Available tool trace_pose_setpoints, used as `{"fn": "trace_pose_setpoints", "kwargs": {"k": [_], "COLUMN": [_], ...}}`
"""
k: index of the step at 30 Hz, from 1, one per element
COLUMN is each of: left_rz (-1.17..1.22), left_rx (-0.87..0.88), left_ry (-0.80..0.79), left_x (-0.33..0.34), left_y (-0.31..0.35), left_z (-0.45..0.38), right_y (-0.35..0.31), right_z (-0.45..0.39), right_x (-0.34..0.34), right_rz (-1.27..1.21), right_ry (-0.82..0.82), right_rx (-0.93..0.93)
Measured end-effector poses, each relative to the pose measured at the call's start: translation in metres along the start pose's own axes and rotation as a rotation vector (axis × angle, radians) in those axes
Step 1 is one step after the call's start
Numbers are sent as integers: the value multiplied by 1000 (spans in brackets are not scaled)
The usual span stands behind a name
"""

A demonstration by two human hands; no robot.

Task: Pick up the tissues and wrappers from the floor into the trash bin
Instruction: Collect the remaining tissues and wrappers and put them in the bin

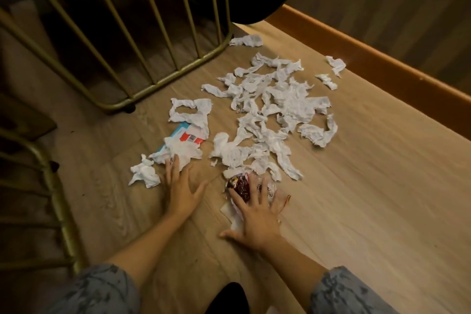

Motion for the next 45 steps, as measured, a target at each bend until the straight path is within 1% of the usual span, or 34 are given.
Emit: {"fn": "trace_pose_setpoints", "kwargs": {"k": [3,5,7,9,11,13,15,17,19,21,22,24,26,28,29,31,32,33,35,37,40,42,45], "left_rz": [15,38,102,181,212,222,271,345,347,326,333,359,370,336,287,165,125,92,70,116,203,249,293], "left_rx": [1,46,97,126,145,176,184,137,111,137,143,128,141,176,194,200,179,179,245,315,327,289,176], "left_ry": [-104,-68,-11,-31,-81,-121,-118,-67,56,177,206,206,155,105,83,7,-43,-79,-104,-61,-6,7,66], "left_x": [17,24,28,33,38,39,37,30,19,6,2,2,8,19,27,46,54,62,69,63,49,42,32], "left_y": [3,13,27,37,44,49,50,46,44,53,59,70,83,98,103,107,104,100,89,79,68,61,47], "left_z": [2,7,12,16,15,14,13,8,-1,-13,-21,-40,-56,-67,-70,-73,-72,-69,-58,-45,-24,-13,-9], "right_y": [7,18,31,43,54,67,80,89,92,91,91,91,95,100,100,98,97,95,91,85,78,77,80], "right_z": [1,8,15,17,19,22,22,18,8,-8,-17,-38,-62,-81,-87,-92,-89,-84,-69,-59,-47,-39,-28], "right_x": [6,9,8,6,1,-11,-26,-50,-77,-100,-111,-126,-126,-117,-109,-86,-75,-64,-52,-45,-36,-32,-29], "right_rz": [-20,-33,-110,-198,-275,-390,-563,-674,-710,-740,-737,-708,-675,-535,-447,-283,-224,-177,-131,-105,-68,-159,-400], "right_ry": [104,215,314,371,398,397,411,515,631,711,753,801,739,598,500,306,224,182,202,236,294,395,513], "right_rx": [-47,-112,-191,-223,-202,-108,-4,60,48,25,29,59,132,197,187,101,56,16,-35,-32,-34,-64,-50]}}
Point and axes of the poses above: each hand's wrist, its own z-axis away from the middle knuckle, its own x-axis out of the palm, y = z × x, the point moved 5 cm from there along -z, towards the middle knuckle, and after that the axes turned 5 degrees about -y, right-handed, at the moved point
